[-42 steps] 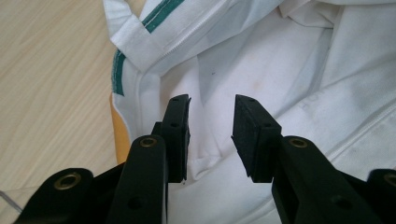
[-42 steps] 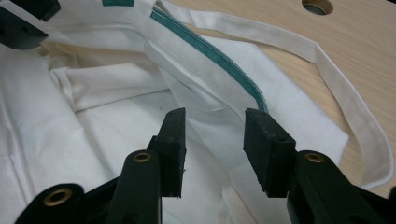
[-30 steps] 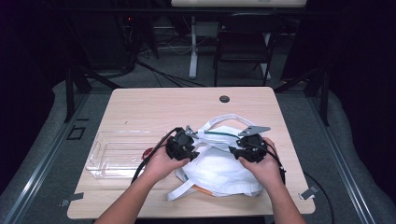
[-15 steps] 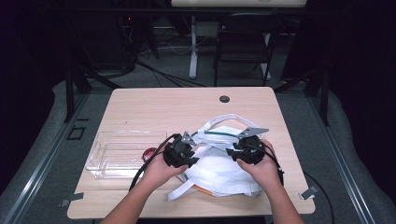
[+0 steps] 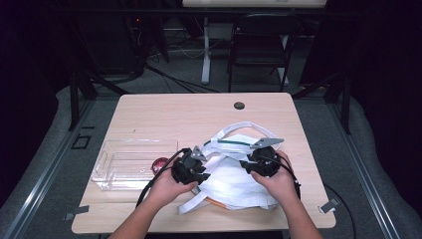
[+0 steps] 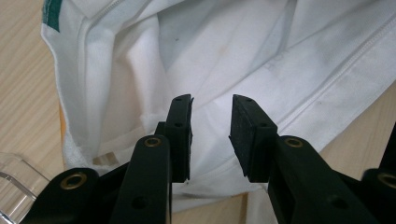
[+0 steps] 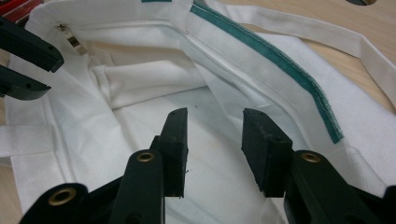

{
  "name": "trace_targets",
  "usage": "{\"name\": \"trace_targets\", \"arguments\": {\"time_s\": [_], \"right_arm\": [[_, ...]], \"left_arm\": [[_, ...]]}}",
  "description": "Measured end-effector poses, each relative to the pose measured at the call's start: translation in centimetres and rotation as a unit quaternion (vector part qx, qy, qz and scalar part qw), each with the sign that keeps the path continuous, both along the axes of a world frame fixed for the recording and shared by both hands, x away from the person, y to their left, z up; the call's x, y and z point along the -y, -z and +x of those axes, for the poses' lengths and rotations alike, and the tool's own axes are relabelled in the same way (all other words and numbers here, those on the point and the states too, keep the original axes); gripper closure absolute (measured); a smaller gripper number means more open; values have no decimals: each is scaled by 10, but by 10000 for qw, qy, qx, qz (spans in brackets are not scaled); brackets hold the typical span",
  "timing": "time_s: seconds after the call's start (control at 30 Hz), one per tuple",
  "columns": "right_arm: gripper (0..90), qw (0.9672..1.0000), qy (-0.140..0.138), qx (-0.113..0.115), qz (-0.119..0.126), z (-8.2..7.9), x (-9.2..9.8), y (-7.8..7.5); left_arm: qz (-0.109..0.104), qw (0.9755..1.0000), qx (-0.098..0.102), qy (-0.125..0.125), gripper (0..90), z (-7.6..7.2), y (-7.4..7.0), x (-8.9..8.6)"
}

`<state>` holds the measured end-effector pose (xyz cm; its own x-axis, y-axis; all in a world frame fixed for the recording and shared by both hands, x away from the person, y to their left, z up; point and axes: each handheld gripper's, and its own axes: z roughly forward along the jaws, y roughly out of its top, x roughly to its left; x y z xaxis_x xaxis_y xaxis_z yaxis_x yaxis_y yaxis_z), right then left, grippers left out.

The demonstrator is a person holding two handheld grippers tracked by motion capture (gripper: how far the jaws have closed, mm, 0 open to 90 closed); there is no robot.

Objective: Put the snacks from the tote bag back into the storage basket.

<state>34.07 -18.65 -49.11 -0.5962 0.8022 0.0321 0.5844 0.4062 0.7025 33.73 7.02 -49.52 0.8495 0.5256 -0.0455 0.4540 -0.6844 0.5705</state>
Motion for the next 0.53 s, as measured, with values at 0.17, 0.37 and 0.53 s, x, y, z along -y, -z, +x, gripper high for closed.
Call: {"name": "trace_targets", "arguments": {"time_s": [0.17,0.37,0.53], "right_arm": [[611,10000,-74,64,-4,-1,-2,-1],[607,9999,-113,116,-20,-1,0,-1],[581,9995,-166,255,-73,-2,2,-1]], "left_arm": [[-18,10000,-68,-9,689,-1,2,-2],[-16,10000,-26,-29,689,-3,2,-3],[-17,10000,7,-66,671,-3,2,-3]]}}
